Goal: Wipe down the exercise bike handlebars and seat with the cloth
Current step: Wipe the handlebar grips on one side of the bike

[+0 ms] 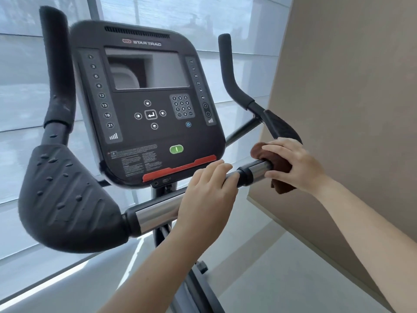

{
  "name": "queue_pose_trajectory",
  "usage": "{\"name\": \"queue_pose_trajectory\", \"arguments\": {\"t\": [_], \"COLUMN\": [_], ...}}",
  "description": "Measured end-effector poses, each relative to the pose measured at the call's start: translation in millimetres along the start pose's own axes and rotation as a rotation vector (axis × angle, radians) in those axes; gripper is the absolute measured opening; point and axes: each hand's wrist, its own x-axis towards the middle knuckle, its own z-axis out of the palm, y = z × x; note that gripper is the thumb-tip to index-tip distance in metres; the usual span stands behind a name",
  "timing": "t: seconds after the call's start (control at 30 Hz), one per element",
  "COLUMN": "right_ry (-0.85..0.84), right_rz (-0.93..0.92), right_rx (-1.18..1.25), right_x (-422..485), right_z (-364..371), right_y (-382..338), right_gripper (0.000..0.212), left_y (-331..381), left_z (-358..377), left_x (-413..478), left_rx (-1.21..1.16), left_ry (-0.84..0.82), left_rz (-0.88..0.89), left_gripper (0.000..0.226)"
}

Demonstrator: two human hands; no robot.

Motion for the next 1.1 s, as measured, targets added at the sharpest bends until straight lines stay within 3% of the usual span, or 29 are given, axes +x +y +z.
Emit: {"name": "queue_pose_trajectory", "arguments": {"t": [0.17, 0.27, 0.4, 0.5, 0.63, 0.77, 0.87, 0.97, 1.03, 1.1], "right_ry": [0.227, 0.257, 0.318, 0.387, 0.318, 0.326, 0.398, 0.470, 0.419, 0.372], "right_rz": [-0.051, -0.096, 0.080, 0.084, -0.084, 0.078, 0.142, 0.028, -0.085, -0.074], "right_rx": [0.066, 0.116, 0.093, 0.073, 0.102, 0.087, 0.061, 0.085, 0.111, 0.089], "right_x": [0, 3, 8, 6, 8, 10, 8, 4, 5, 8], "right_z": [33, 33, 19, 33, 36, 16, 26, 47, 44, 33], "right_y": [-47, -43, -17, -41, -52, -10, -22, -57, -54, -32], "right_gripper": [0.041, 0.032, 0.032, 0.027, 0.028, 0.032, 0.029, 0.025, 0.027, 0.029], "left_y": [7, 8, 9, 8, 8, 10, 11, 13, 14, 15], "left_z": [11, 15, 17, 18, 20, 16, 14, 13, 12, 10], "left_x": [8, 9, 10, 8, 7, 9, 10, 13, 14, 15], "left_rx": [0.048, 0.048, 0.038, 0.060, 0.072, 0.018, -0.019, -0.056, -0.076, -0.079], "left_ry": [-0.055, -0.049, -0.024, -0.023, -0.023, -0.007, -0.004, -0.008, -0.018, -0.025], "left_rz": [-0.058, -0.105, -0.119, -0.092, -0.072, -0.135, -0.186, -0.227, -0.260, -0.287], "left_gripper": [0.024, 0.025, 0.023, 0.020, 0.020, 0.017, 0.016, 0.014, 0.015, 0.019]}}
